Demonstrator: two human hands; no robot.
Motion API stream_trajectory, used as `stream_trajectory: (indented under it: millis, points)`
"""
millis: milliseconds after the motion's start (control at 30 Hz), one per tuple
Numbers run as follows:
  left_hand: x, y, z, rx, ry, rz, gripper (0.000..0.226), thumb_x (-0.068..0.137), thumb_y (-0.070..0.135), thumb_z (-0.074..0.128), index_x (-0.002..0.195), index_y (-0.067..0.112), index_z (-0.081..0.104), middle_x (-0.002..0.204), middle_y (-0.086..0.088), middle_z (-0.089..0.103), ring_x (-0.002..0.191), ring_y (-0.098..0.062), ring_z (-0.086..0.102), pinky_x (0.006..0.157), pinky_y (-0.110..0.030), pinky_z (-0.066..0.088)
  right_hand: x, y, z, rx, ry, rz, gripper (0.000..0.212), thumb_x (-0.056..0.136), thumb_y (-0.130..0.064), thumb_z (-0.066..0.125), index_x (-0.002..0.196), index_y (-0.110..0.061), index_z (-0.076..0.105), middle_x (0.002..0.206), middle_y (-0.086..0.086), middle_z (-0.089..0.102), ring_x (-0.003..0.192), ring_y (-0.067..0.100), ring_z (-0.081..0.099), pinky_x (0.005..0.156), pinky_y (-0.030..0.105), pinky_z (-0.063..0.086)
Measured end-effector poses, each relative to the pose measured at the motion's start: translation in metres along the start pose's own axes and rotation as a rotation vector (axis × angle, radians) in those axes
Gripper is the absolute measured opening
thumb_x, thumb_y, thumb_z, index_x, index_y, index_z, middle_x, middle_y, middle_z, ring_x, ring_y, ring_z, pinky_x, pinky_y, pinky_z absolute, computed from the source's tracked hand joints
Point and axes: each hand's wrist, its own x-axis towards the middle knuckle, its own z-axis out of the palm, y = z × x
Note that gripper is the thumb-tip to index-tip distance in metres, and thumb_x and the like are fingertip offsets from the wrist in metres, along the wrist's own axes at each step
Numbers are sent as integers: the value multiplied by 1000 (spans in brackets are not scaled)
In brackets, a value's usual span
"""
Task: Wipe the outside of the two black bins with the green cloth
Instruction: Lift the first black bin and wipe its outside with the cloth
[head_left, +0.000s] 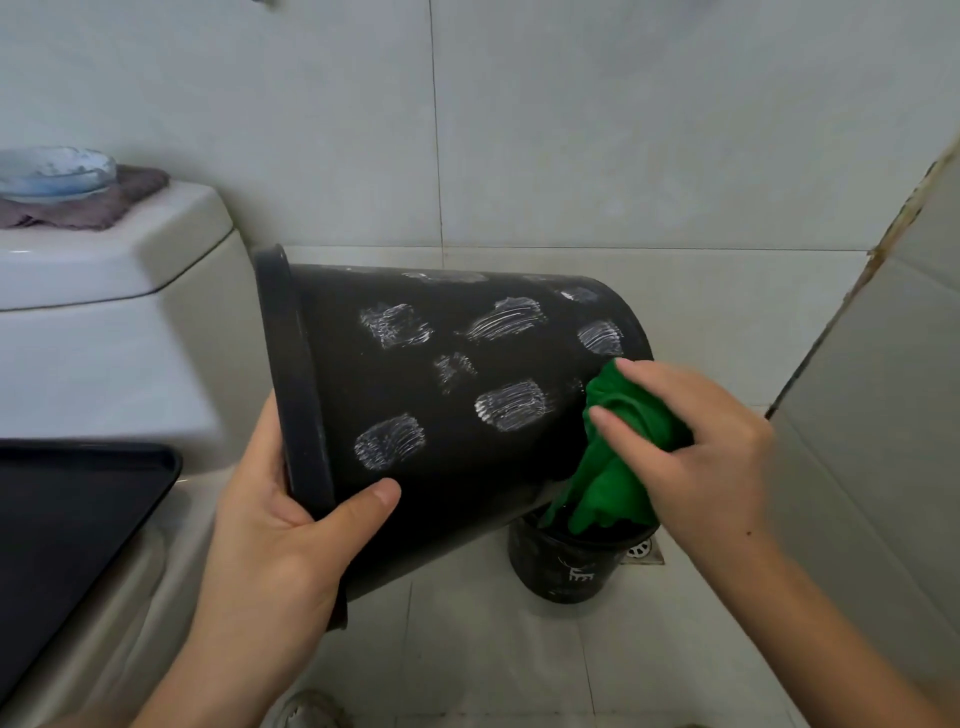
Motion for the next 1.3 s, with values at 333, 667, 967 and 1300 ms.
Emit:
stream_trajectory:
  millis: [333,667,967,1300]
  points:
    - [1,-8,0,74,-42,-2,68,66,-8,68,124,27,60,104,6,75,98,-11,71,90,-34,55,-4,-9,11,-4,-25,-92,36,82,-36,70,108,-11,73,107,-7,66,99,6,63,94,16,46]
    - [-2,-11,6,39,3,-25,70,62,-1,66,119,39,63,106,2,75,102,-19,70,95,-53,51,-4,-7,20,-191,65,-27,61,92,-55,54,121,-3,66,128,6,62,115,17,57,104,10,33]
    - [-1,-14,1,42,-26,-13,67,66,-1,64,122,35,61,110,1,74,105,-19,69,95,-46,53,-3,-2,14,-320,23,-159,48,84,-28,60,124,-2,63,120,16,63,105,29,58,93,21,40]
    - [-3,-16,5,95,-81,-8,77,67,3,66,136,34,51,116,5,71,108,-16,67,84,-39,57,7,-12,14,-226,-1,-86,48,81,-27,59,124,-7,65,119,10,63,107,25,60,95,11,35]
